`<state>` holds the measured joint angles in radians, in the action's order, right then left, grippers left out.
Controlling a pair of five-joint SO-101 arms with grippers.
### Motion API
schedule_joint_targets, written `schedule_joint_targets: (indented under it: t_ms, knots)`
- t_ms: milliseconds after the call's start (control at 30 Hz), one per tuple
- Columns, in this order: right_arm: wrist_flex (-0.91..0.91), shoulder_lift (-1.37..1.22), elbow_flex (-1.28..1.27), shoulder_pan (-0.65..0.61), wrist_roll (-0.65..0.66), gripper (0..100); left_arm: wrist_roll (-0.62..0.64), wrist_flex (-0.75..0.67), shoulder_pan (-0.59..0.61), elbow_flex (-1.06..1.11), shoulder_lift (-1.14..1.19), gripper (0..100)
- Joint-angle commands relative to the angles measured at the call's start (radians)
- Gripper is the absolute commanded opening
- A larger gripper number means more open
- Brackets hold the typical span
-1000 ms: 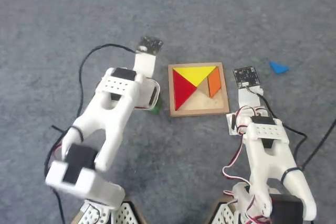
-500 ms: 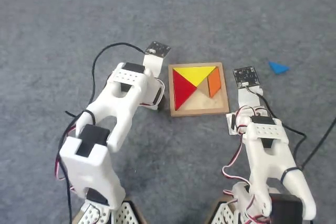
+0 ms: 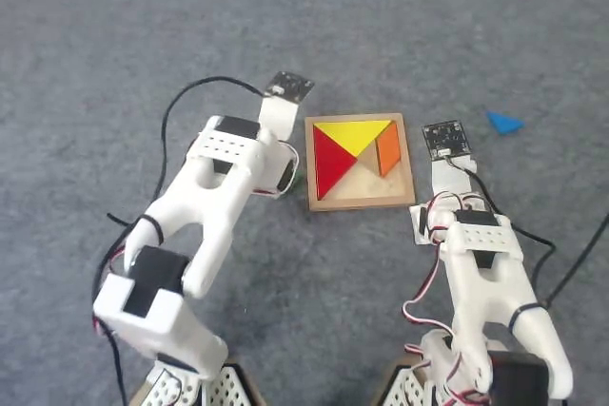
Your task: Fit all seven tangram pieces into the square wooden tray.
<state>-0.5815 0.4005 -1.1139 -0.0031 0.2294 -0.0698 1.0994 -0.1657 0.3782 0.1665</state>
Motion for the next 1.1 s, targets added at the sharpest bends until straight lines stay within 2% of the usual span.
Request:
schedule_joint_targets:
  t_ms: [0,200,400,733,933,1067]
  knots:
    - [0.010,0.033,0.002,-0.013,-0.002,11.5,-0.104,0.002,0.005,-0.038,-0.069,23]
    - [0.010,0.033,0.002,-0.013,-0.002,11.5,-0.189,0.002,0.005,-0.125,0.051,24]
    - [0.012,0.033,0.002,-0.013,-0.002,11.5,-0.218,0.002,0.034,-0.220,0.209,23]
    - [0.012,0.033,0.002,-0.013,-0.002,11.5,-0.245,0.075,0.034,-0.260,0.273,18]
    - [0.013,0.033,0.002,-0.013,-0.002,11.5,-0.245,0.081,0.034,-0.231,0.261,5]
    - [0.013,0.033,0.002,-0.013,-0.002,11.5,-0.245,0.120,0.034,-0.229,0.255,5]
